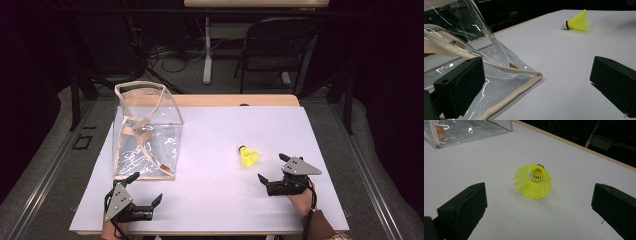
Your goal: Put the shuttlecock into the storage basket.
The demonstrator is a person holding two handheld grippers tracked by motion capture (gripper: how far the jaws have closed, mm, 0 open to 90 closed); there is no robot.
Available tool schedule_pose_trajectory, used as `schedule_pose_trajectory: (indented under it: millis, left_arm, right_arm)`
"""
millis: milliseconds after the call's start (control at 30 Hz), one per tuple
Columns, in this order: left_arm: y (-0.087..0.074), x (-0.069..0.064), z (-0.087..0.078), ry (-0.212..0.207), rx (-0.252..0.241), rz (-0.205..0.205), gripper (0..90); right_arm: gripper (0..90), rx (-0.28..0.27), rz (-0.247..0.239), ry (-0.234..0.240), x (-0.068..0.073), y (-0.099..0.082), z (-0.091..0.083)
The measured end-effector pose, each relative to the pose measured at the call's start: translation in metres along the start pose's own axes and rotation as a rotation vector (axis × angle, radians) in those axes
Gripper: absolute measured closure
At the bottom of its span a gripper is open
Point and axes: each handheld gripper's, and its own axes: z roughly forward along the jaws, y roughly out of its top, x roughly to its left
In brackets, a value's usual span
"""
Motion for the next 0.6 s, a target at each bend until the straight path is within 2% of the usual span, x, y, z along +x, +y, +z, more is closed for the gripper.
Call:
schedule_pose_trajectory:
  millis: [600]
  left_arm:
    - [0.000, 0.001, 0.001, 0.000, 0.005, 0.003, 0.0]
  right_arm:
    - [0.0, 0.050, -0.001, 0.023, -0.006, 0.008, 0.022]
